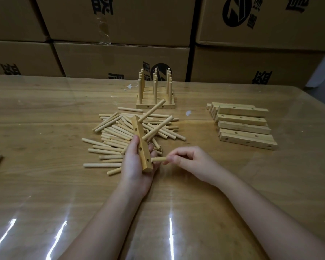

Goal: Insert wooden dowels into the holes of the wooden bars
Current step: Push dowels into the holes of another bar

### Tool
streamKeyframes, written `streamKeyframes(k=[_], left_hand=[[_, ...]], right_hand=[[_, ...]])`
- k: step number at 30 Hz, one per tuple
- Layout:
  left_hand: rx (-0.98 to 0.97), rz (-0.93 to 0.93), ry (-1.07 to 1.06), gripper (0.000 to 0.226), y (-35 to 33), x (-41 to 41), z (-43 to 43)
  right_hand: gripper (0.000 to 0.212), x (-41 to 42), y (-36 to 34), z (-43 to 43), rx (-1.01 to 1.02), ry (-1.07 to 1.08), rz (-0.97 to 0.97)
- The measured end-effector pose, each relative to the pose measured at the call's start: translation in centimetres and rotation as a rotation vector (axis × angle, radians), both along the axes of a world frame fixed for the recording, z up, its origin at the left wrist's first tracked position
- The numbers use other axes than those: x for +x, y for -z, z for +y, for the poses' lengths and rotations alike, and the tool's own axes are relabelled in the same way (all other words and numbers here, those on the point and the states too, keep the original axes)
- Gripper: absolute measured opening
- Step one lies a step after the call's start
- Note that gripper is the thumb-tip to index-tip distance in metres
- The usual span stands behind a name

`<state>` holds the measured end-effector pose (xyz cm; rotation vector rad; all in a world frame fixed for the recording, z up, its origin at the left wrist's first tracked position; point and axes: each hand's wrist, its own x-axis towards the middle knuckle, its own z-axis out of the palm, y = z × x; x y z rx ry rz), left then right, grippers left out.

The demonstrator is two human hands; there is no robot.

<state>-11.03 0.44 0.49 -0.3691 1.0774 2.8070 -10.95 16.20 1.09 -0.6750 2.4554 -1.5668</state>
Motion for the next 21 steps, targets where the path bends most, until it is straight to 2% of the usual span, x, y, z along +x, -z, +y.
streamKeyframes(k=[15,21], left_hand=[[0.005,-0.013,-0.016,0.025,-0.27,0.05,0.43],[-0.1,-0.018,-0.037,0.026,-0.18,0.1,0.44]], right_hand=[[0.012,-0.02,0.55,-0.25,0.063,-0.027,-0.006],[0.012,0.03,0.49,-0.23,0.1,-0.019,0.034]])
